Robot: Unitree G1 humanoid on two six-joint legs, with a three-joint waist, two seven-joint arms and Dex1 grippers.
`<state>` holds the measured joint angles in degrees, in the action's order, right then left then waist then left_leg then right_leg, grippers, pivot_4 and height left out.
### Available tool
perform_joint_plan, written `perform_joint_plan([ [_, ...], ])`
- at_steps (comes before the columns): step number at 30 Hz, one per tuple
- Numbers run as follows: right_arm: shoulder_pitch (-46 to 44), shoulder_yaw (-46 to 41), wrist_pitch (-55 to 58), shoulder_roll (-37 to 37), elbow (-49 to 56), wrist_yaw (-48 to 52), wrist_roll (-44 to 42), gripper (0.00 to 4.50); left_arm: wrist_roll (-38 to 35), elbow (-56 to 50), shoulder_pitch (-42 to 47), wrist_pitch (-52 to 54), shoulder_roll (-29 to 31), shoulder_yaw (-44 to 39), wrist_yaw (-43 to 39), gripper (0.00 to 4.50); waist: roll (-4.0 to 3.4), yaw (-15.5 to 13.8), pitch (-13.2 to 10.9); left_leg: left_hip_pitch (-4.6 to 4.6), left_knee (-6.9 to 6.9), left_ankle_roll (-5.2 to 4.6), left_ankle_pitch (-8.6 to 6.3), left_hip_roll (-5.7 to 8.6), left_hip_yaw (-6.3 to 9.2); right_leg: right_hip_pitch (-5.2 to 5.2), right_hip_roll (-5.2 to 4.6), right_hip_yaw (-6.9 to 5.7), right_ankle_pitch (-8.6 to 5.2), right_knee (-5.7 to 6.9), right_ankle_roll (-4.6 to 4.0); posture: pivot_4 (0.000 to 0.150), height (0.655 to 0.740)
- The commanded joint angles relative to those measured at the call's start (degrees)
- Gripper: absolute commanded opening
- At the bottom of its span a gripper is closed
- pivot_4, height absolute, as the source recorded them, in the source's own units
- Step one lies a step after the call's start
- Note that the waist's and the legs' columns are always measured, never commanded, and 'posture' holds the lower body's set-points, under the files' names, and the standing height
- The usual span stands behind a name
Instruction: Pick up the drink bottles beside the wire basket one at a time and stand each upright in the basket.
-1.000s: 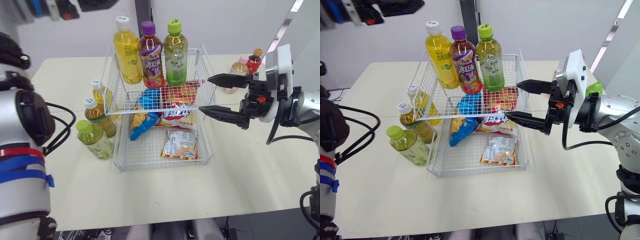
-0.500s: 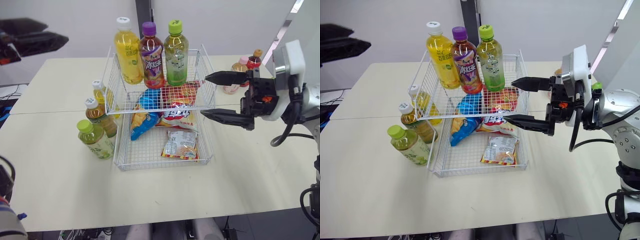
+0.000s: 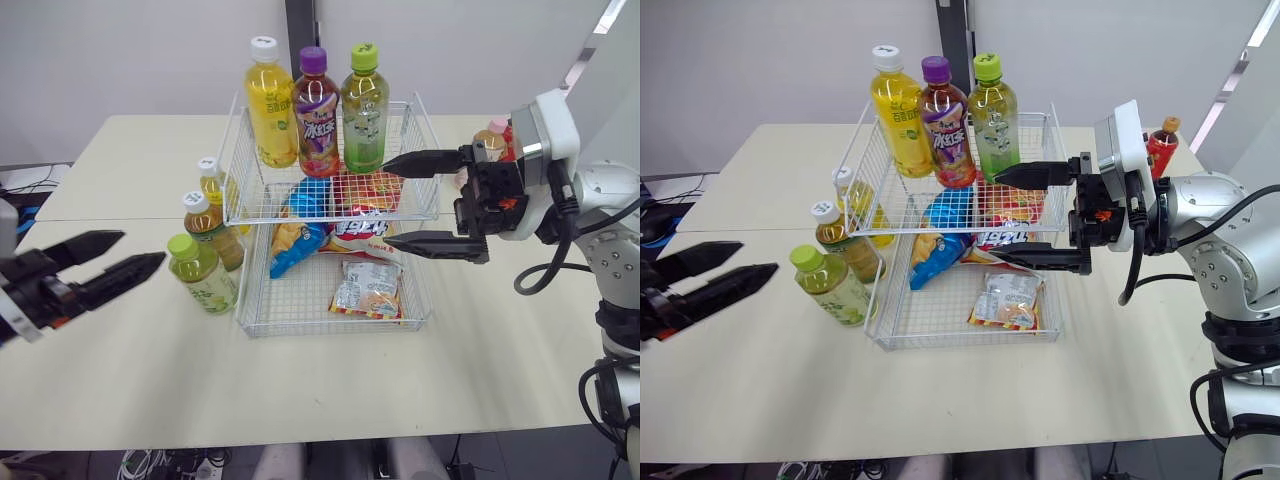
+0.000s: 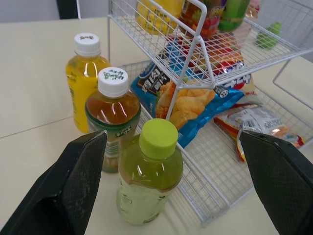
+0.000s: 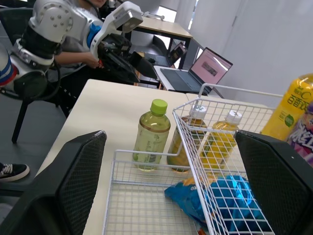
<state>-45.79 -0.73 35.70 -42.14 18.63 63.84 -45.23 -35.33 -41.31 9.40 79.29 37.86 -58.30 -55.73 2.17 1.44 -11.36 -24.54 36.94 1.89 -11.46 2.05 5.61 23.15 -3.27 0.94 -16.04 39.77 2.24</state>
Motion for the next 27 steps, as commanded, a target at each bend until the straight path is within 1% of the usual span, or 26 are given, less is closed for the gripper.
perform_joint_plan([
  [1,-1.03,-1.21,0.68,-0.72,0.66,1.7,-1.55,4.5,1.24,-5.73,-2.09,-5.49,-5.16,0.5,8.54,4.48,0.02,0.05,0.01,0.01,0.0,0.0,0.0,-0.01,-0.02,0.0,0.0,0.02,0.01,0.0,-0.01,0.15,0.7359],
  [3,-1.17,-1.38,1.3,-1.29,0.29,2.85,-2.03,4.5,0.9,-9.04,-2.41,-6.25,-10.23,3.5,13.99,4.48,0.0,0.05,0.02,0.04,-0.02,0.0,0.0,-0.04,-0.05,0.0,0.0,0.04,0.04,-0.01,-0.05,0.15,0.7359],
  [4,-1.24,-1.45,1.49,-1.41,0.16,3.14,-2.16,4.5,0.73,-9.93,-2.63,-6.73,-11.64,4.61,15.94,4.48,0.0,0.01,0.02,0.05,-0.02,0.0,0.0,-0.04,-0.07,-0.01,0.01,0.04,0.04,-0.02,-0.05,0.15,0.7359],
  [8,-1.56,-1.59,1.65,-1.38,-0.25,3.55,-1.94,4.5,3.48,-11.16,-3.2,-11.87,-14.7,10.37,23.96,4.48,0.02,0.03,0.04,0.06,-0.01,0.0,0.0,-0.04,-0.08,-0.04,0.07,0.04,0.05,-0.01,-0.04,0.15,0.7359],
  [12,-1.54,-1.38,1.68,-1.27,-0.37,3.83,-1.49,4.5,6.8,-10.77,-3.28,-14.94,-15.59,16.48,31.39,4.48,0.02,0.08,0.04,0.09,-0.04,0.0,0.0,-0.03,-0.14,-0.04,0.12,0.06,0.05,-0.01,-0.05,0.15,0.7359],
  [17,-1.14,-1.55,1.9,-1.29,0.12,3.92,-1.57,4.5,8.64,-9.98,-3.11,-15.04,-15.8,22.18,37.57,4.48,0.02,0.05,0.04,0.08,-0.04,0.0,0.0,-0.02,-0.12,-0.04,0.13,0.05,0.05,0.0,-0.04,0.15,0.7359],
  [24,-0.73,-2.22,2.0,-1.63,0.51,4.79,-2.41,4.5,7.72,-8.38,-2.48,-14.95,-15.17,23.79,40.6,4.48,0.02,0.06,0.04,0.09,-0.05,-0.01,-0.01,-0.01,-0.11,-0.04,0.14,0.03,0.05,-0.01,-0.04,0.15,0.7359],
  [27,-0.61,-2.33,1.93,-1.71,0.54,4.98,-2.33,4.5,8.07,-8.1,-2.42,-14.69,-14.68,25.78,41.91,4.48,0.02,0.03,0.04,0.08,-0.05,-0.01,0.0,0.0,-0.11,-0.05,0.13,0.04,0.05,-0.01,-0.04,0.15,0.7359],
])
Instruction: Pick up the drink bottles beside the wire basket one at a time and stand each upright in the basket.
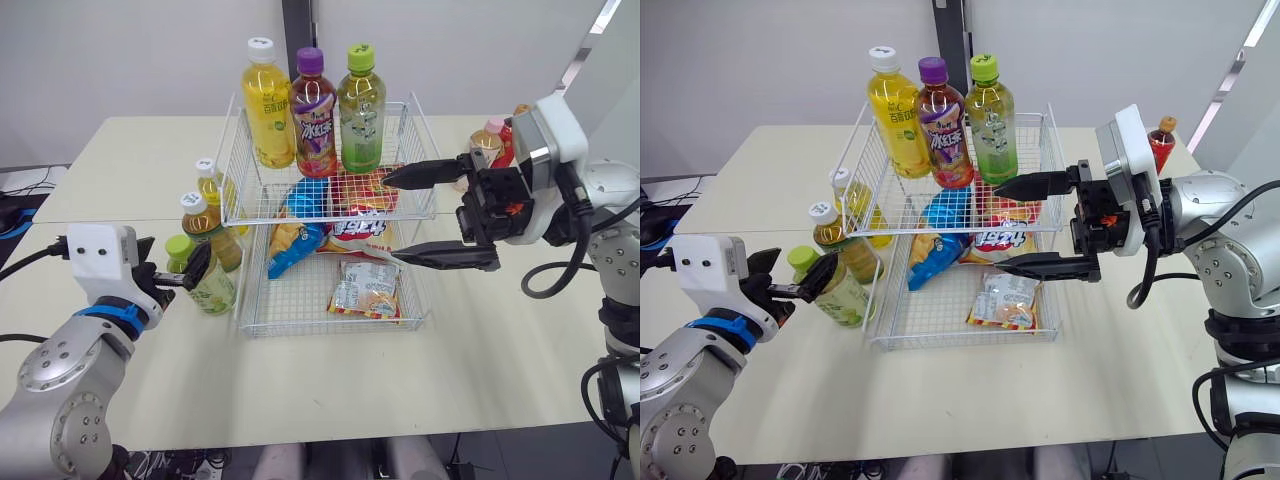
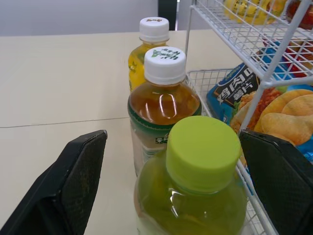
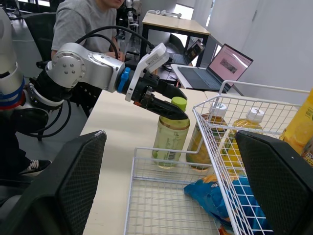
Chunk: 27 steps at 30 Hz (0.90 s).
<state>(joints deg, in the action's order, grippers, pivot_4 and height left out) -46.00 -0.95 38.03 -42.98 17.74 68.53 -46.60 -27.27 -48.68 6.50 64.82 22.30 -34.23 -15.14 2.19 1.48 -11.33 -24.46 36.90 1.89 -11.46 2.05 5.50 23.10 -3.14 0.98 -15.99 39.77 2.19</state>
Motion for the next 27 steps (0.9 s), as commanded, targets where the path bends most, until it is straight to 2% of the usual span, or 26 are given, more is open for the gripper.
perform_joint_plan([
  [1,-0.31,-2.15,-0.43,-0.9,1.46,0.34,-0.93,4.5,0.17,-0.74,0.42,-0.18,1.1,2.6,1.67,4.48,0.0,-0.01,0.0,0.0,0.0,0.0,0.0,0.0,0.0,0.0,0.0,0.0,0.0,0.0,0.0,0.15,0.7359],
  [9,0.16,-2.09,-0.73,-0.79,1.7,0.16,-0.63,4.5,1.36,0.91,1.24,-2.46,2.53,6.61,3.19,4.48,0.0,0.0,0.0,0.0,-0.02,0.0,0.0,0.0,0.01,0.0,0.0,-0.01,0.0,-0.01,0.0,0.15,0.7359],
  [12,0.23,-2.05,-0.8,-0.77,1.64,0.15,-0.51,4.5,1.82,1.39,1.31,-3.12,3.09,7.64,3.64,3.84,0.0,-0.01,0.0,-0.01,-0.02,0.0,0.0,0.01,0.0,0.0,-0.01,0.0,0.0,-0.04,0.0,0.15,0.7359],
  [20,-0.59,-2.14,-0.51,-1.05,0.97,0.34,-0.49,4.5,1.98,1.42,-0.17,-4.53,3.0,8.09,4.27,1.47,0.0,-0.01,0.0,0.0,-0.05,0.0,0.0,0.01,0.0,-0.01,-0.01,0.0,0.0,-0.1,0.0,0.15,0.7359],
  [27,-1.37,-1.91,-0.22,-1.01,0.82,0.13,-0.63,4.5,0.62,0.02,-2.63,-6.45,2.4,5.72,4.54,1.38,0.0,0.1,0.0,0.0,-0.07,0.0,0.0,-0.01,-0.01,-0.01,-0.01,0.0,0.0,-0.13,0.0,0.15,0.7359],
])
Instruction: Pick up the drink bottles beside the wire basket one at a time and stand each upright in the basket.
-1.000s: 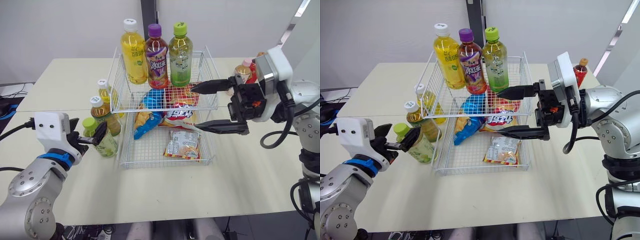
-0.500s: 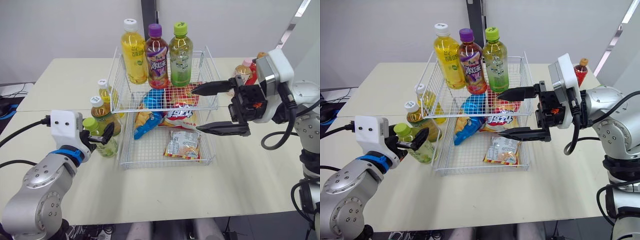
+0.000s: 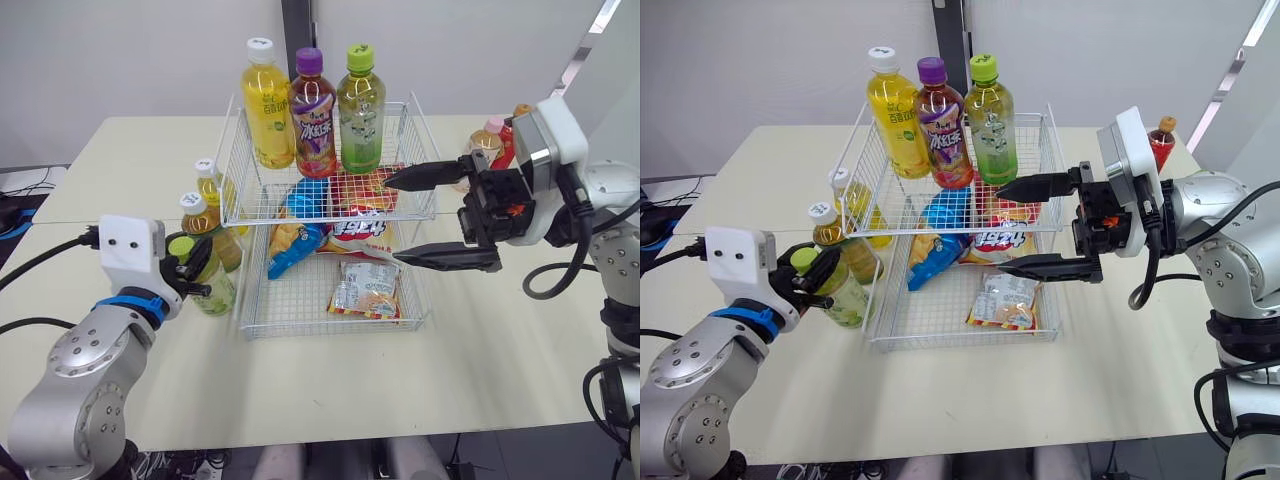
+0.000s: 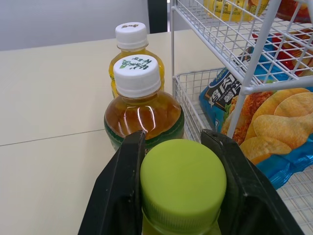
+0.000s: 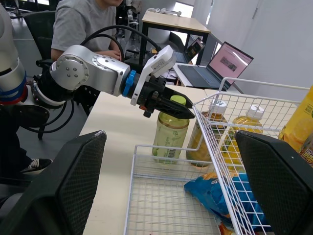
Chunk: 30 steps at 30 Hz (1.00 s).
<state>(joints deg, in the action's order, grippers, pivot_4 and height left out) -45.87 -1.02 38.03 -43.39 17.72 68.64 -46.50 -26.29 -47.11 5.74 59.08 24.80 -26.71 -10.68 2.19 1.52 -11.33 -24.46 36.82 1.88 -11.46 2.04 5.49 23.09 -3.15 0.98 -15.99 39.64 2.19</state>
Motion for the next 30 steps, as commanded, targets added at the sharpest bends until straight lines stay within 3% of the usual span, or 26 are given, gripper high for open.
perform_joint_plan([
  [1,-1.6,-1.82,-0.22,-0.62,0.82,0.04,-0.71,4.5,-0.99,-1.93,-2.22,-1.16,-0.07,-2.45,-0.21,1.38,0.0,0.07,0.0,0.0,-0.02,0.0,0.0,-0.01,-0.01,0.0,0.0,0.0,0.0,-0.03,0.0,0.15,0.7359],
  [7,-2.08,-1.65,-0.67,-0.84,-0.01,0.42,-0.01,4.5,-12.57,-0.81,-0.98,0.14,9.54,-11.56,-10.57,1.38,-0.03,0.12,-0.03,-0.03,-0.12,0.0,0.0,-0.08,-0.01,0.04,0.03,-0.04,0.0,-0.15,-0.01,0.15,0.7359],
  [11,-2.03,-1.36,-1.53,-0.9,-0.51,-0.2,1.47,4.5,-18.96,5.93,4.74,3.12,20.11,-17.61,-15.18,1.38,-0.02,0.0,-0.04,-0.07,-0.11,0.0,0.0,-0.09,0.04,0.04,0.06,-0.13,0.0,-0.24,-0.02,0.15,0.7359],
  [15,-2.04,-1.78,-1.66,-1.34,-0.91,-0.02,2.06,4.5,-27.41,16.6,13.57,8.76,34.78,-20.06,-22.33,1.38,0.01,0.04,-0.06,-0.14,-0.12,0.0,0.0,-0.08,0.04,0.06,0.08,-0.18,0.0,-0.38,0.0,0.15,0.7359],
  [19,-2.03,-2.55,-0.52,-2.9,-1.12,-0.42,2.48,4.5,-32.47,28.96,26.87,9.81,45.39,-14.99,-26.04,1.38,-0.01,0.11,-0.08,-0.24,-0.18,0.0,0.0,-0.05,0.04,0.08,0.07,-0.16,0.06,-0.6,0.1,0.15,0.7359],
  [23,-2.11,-3.32,1.8,-4.91,-1.19,-1.25,1.67,4.5,-37.27,38.9,42.04,10.37,51.55,-5.43,-30.36,1.38,-0.01,0.23,-0.09,-0.26,-0.27,0.0,0.0,0.0,0.01,0.11,0.04,-0.13,0.08,-0.62,0.13,0.15,0.7359],
  [26,-1.55,-4.29,2.0,-5.62,-0.72,-1.97,1.49,4.5,-37.07,45.03,52.62,10.21,52.77,2.84,-34.25,1.38,-0.02,0.31,-0.09,-0.23,-0.4,0.01,0.0,0.04,-0.09,0.12,0.02,-0.14,0.08,-0.6,0.15,0.15,0.7359],
  [30,-0.99,-5.46,2.5,-5.67,0.24,-3.46,1.13,4.5,-34.37,49.38,66.91,10.94,47.31,14.71,-39.31,1.38,-0.03,0.21,-0.1,-0.22,-0.46,0.0,0.01,0.02,-0.2,0.13,0.05,-0.16,0.08,-0.56,0.15,0.15,0.7359],
])
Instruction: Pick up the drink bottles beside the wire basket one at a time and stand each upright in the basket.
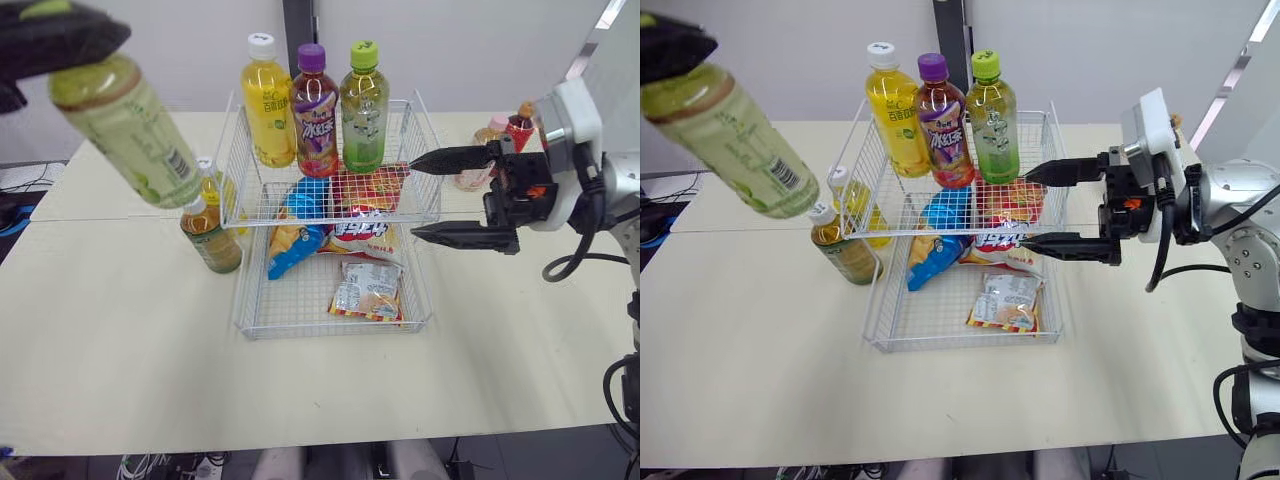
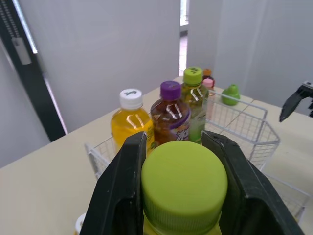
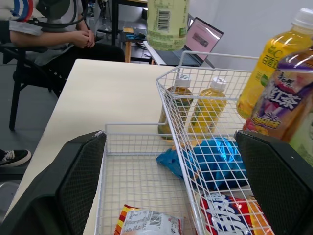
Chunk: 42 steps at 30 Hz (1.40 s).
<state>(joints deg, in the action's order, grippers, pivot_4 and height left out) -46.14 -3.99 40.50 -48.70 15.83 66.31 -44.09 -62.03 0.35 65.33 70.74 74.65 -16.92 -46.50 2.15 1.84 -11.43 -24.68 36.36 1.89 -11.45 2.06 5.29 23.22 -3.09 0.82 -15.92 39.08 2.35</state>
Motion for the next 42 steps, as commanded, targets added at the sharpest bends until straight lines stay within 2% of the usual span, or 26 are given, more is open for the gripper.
perform_joint_plan([
  [1,-0.4,-2.73,0.21,-0.36,2.46,-1.63,-1.37,4.5,2.7,2.62,10.14,-0.86,-4.64,7.72,-4.61,1.38,0.0,-0.2,0.0,-0.01,0.0,0.0,0.0,0.01,-0.01,0.0,0.0,-0.01,0.0,0.0,0.0,0.15,0.7359],
  [4,0.65,-3.25,0.51,-0.33,3.22,-2.81,-1.29,4.5,7.67,5.42,16.04,-2.77,-11.7,13.97,-6.17,1.38,0.0,-0.29,0.0,-0.06,0.06,0.01,0.01,0.07,-0.02,-0.02,-0.03,0.02,0.01,-0.03,0.02,0.15,0.7359],
  [8,2.41,-4.48,0.69,-0.92,4.27,-3.85,-1.26,4.5,15.19,8.66,19.23,-7.68,-20.1,19.93,-7.36,1.38,0.0,-0.06,0.0,-0.06,0.07,0.0,0.01,0.09,-0.09,0.01,-0.06,0.11,0.03,-0.01,0.05,0.15,0.7359],
  [13,5.14,-6.72,1.4,-2.16,6.05,-4.9,-1.87,4.5,20.31,13.0,21.38,-11.45,-28.72,22.25,-8.99,1.38,-0.03,0.31,-0.02,-0.1,0.06,0.0,0.01,0.05,-0.17,0.11,-0.06,0.17,0.03,-0.01,0.05,0.15,0.7359],
  [20,8.12,-8.57,1.52,-3.26,7.66,-6.82,-2.14,4.5,28.53,17.31,20.99,-18.85,-37.09,25.15,-10.42,1.38,-0.04,0.21,-0.03,-0.11,0.07,-0.01,0.01,0.06,-0.23,0.11,-0.07,0.22,0.03,-0.01,0.06,0.15,0.7359],
  [26,9.26,-9.1,1.4,-3.58,8.55,-7.85,-2.74,4.5,32.41,20.37,20.78,-21.34,-42.11,25.5,-11.76,1.38,-0.04,0.06,-0.03,-0.12,0.16,-0.02,0.01,0.09,-0.23,0.09,-0.09,0.22,0.03,-0.01,0.06,0.15,0.7359],
  [38,10.62,-9.87,1.89,-3.92,10.67,-9.84,-4.25,4.5,36.53,24.95,20.54,-24.47,-46.12,24.84,-15.15,1.38,-0.04,-0.02,-0.03,-0.12,0.3,-0.02,0.01,0.1,-0.17,0.0,-0.09,0.17,0.04,0.01,0.09,0.15,0.7359],
  [42,10.81,-9.98,2.08,-4.07,10.96,-10.36,-4.67,4.5,36.5,24.99,21.14,-25.29,-46.16,24.29,-17.23,2.68,-0.04,-0.01,-0.03,-0.12,0.33,-0.02,0.01,0.11,-0.16,-0.01,-0.09,0.17,0.06,0.01,0.11,0.15,0.7359],
])
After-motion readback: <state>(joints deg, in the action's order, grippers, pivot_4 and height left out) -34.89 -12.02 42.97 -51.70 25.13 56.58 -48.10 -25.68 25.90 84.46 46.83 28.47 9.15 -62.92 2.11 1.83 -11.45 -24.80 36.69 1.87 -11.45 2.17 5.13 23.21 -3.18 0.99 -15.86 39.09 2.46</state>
